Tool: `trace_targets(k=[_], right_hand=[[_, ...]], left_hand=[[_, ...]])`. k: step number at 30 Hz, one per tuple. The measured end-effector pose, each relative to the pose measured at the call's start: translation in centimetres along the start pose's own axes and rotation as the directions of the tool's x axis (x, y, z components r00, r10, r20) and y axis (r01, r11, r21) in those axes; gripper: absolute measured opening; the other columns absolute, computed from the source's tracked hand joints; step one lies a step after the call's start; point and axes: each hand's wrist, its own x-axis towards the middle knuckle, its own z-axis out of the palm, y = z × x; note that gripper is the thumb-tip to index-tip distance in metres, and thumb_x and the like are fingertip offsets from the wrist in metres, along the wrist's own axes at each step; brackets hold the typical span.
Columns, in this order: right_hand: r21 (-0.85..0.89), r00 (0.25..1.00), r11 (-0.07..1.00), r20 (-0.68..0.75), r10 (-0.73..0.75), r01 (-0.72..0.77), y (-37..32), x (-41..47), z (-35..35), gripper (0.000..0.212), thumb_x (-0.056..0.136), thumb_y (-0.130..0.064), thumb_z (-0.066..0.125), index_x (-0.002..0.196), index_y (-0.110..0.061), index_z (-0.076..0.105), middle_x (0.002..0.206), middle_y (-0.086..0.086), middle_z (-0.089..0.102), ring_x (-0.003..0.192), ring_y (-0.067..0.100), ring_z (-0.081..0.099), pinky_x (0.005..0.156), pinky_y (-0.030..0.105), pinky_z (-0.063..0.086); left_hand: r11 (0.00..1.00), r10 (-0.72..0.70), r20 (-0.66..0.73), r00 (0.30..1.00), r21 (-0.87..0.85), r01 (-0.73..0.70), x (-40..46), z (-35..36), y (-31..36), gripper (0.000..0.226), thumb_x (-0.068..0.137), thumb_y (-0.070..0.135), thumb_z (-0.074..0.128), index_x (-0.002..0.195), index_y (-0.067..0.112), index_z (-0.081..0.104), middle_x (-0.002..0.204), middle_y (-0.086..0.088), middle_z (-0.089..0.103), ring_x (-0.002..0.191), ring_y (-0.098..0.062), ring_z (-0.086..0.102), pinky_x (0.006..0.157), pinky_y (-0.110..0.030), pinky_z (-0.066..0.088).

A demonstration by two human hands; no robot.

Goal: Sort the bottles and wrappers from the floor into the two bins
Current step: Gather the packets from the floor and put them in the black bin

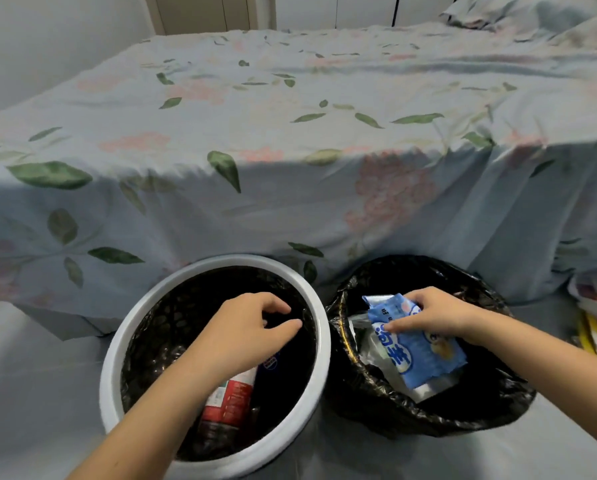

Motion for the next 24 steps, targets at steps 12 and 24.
trace_targets(k=[12, 24], right_hand=[[-0.263, 0.998, 0.965, -0.064, -0.029, 0.011, -0.4, 1.6, -0.7, 0.06, 0.069, -0.046, 0.08, 0.116, -0.013, 0.064, 0.11, 0.003, 0.069, 0.102, 0.016, 0.064, 0.088, 0.022, 0.047], [-0.395, 0.766, 0.911, -0.62, -0.171, -0.116, 14.0, -3.3, -16.1, 0.022, 0.081, -0.018, 0.065, 0.102, -0.011, 0.067, 0.112, 0.014, 0.056, 0.112, 0.029, 0.054, 0.098, 0.033, 0.039]], left_hand=[[0.952, 0.243, 0.119, 0.963, 0.16, -0.26, 0.3, 1.7, 7.0, 0.018, 0.083, 0.04, 0.062, 0.096, 0.032, 0.072, 0.073, 0.017, 0.062, 0.08, -0.003, 0.06, 0.077, -0.022, 0.047], [0.728, 0.568, 0.323, 0.757, 0.233, -0.645, 3.9, 9.8, 22.9, 0.025, 0.074, 0.05, 0.055, 0.083, 0.032, 0.07, 0.083, 0.014, 0.071, 0.086, -0.012, 0.067, 0.081, -0.035, 0.055]])
